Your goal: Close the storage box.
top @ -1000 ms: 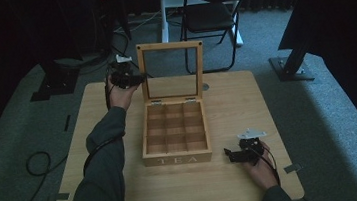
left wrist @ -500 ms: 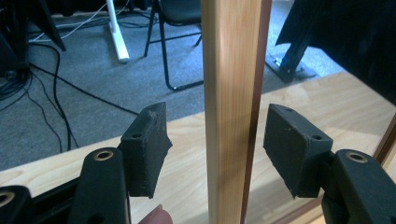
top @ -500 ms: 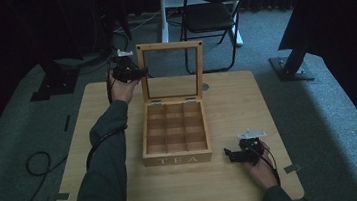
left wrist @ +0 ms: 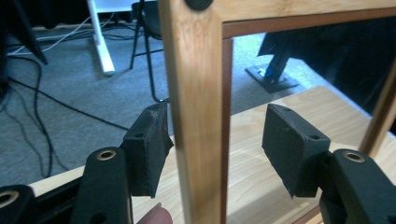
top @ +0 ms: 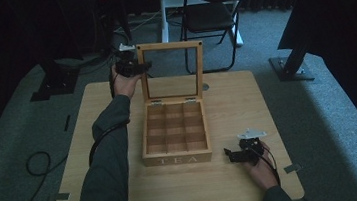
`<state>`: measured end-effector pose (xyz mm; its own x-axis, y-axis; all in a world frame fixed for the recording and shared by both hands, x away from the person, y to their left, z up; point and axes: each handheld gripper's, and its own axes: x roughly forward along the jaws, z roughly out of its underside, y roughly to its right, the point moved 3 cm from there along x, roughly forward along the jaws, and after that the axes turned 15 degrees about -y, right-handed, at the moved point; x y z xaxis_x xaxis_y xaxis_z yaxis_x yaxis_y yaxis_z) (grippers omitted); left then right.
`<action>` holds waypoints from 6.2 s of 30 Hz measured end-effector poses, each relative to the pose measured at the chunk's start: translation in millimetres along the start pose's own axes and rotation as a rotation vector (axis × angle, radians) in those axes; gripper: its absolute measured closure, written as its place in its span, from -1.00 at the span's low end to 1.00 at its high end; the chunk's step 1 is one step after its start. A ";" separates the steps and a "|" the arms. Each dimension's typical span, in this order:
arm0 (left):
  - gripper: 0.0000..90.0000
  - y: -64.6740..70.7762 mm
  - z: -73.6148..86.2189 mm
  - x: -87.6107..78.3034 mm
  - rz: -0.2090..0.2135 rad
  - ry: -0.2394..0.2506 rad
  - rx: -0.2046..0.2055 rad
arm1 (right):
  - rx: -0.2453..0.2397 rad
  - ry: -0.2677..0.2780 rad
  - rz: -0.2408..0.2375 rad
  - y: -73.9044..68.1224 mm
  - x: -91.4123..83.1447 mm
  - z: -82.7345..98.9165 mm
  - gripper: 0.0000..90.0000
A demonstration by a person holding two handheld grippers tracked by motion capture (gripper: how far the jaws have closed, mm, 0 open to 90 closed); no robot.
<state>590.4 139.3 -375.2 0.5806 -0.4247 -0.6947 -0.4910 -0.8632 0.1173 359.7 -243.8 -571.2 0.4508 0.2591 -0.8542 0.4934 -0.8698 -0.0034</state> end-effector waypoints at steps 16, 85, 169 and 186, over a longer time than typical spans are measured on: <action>0.00 5.0 5.6 -8.9 0.034 -0.007 -0.005 | 0.000 0.000 0.000 0.0 0.0 0.0 -0.73; -0.01 80.1 96.4 -107.3 -0.085 0.016 0.039 | 0.011 0.001 0.007 -0.3 1.2 -2.1 -0.73; -0.12 95.7 160.2 -111.1 0.034 -0.040 -0.027 | 0.015 0.001 0.010 -0.8 0.8 -1.6 -0.73; -0.12 99.9 171.1 -112.4 0.033 -0.031 -0.026 | 0.015 -0.001 0.007 -0.9 0.8 -1.7 -0.73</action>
<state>365.0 147.5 -406.8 0.5438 -0.4446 -0.7118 -0.4921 -0.8559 0.1586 360.9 -242.1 -571.0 0.4530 0.2527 -0.8550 0.4789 -0.8779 -0.0057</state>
